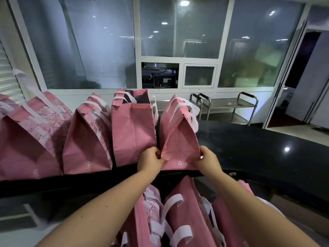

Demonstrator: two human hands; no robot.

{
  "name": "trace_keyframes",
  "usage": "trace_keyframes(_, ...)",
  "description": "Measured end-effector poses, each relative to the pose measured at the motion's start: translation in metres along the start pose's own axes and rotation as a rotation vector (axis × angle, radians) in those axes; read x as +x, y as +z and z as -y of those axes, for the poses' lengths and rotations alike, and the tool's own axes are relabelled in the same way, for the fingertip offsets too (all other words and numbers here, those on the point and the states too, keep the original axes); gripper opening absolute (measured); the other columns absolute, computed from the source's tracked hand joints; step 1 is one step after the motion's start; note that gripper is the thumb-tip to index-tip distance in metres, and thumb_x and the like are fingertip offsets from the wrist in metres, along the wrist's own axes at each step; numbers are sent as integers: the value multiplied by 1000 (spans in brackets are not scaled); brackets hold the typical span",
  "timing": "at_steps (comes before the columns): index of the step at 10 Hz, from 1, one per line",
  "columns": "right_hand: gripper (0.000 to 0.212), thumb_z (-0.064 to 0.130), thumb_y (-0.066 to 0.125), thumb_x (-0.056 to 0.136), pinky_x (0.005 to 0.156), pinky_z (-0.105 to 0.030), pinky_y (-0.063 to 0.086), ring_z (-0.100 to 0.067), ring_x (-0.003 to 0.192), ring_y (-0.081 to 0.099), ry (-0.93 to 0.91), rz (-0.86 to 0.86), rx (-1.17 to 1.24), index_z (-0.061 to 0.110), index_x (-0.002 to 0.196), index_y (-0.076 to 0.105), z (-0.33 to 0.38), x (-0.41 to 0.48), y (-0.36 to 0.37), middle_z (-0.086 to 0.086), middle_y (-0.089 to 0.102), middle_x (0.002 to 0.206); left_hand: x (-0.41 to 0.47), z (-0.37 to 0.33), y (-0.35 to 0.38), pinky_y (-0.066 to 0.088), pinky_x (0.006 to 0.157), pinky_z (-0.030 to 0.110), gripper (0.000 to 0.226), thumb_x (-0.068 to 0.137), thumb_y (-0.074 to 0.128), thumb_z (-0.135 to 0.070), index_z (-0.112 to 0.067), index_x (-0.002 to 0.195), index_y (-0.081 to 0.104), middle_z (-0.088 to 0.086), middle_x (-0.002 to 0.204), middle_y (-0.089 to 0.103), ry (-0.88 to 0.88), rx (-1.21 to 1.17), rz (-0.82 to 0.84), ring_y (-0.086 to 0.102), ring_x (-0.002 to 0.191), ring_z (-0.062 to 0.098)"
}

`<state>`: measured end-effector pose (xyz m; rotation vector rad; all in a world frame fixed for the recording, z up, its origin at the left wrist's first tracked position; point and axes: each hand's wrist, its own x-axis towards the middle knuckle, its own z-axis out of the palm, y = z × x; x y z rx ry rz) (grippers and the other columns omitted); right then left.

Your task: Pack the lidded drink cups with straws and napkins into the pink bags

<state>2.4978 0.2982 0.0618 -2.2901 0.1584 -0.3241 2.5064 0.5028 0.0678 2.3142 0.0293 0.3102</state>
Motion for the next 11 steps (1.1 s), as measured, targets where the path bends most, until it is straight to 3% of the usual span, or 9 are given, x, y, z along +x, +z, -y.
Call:
trace_keyframes(2, 4, 15, 53, 76, 63, -40, 49, -22, 70, 57, 1, -79, -3, 18, 79, 54, 16, 21, 5, 2, 60, 74, 10, -13, -1, 38, 57, 26, 23, 74, 80, -31, -19, 73, 60, -5, 67, 63, -22, -47, -83, 62, 68, 20)
trace_keyframes(5, 15, 7, 52, 81, 67, -37, 50, -22, 77, 60, -20, -100, 27, 15, 87, 63, 1, 21, 16, 6, 61, 75, 4, 8, 8, 51, 66, 28, 16, 76, 78, -31, -19, 82, 69, -2, 78, 71, -21, -10, -104, 66, 76, 19)
trace_keyframes(7, 20, 5, 51, 78, 61, -29, 40, -21, 75, 58, -50, -85, 67, 13, 90, 65, 13, 33, 20, 0, 63, 79, 16, 5, 3, 52, 67, 29, 18, 77, 76, -36, -20, 75, 68, -1, 77, 71, -78, 49, -155, 66, 76, 22)
trace_keyframes(9, 13, 9, 51, 82, 60, -32, 35, -25, 75, 54, -35, -81, 19, 14, 92, 58, 0, 22, 34, -6, 65, 84, 2, 6, 3, 48, 65, 28, 16, 80, 72, -34, -20, 76, 65, -1, 79, 71, -83, 67, -166, 66, 79, 23)
trace_keyframes(11, 31, 17, 65, 80, 74, -34, 49, -17, 88, 60, -103, -149, 195, 26, 105, 50, 37, 23, 2, 5, 61, 97, 5, -13, -25, 52, 71, 29, 18, 76, 77, -34, -25, 73, 61, -13, 67, 61, -47, -52, -101, 65, 77, 16)
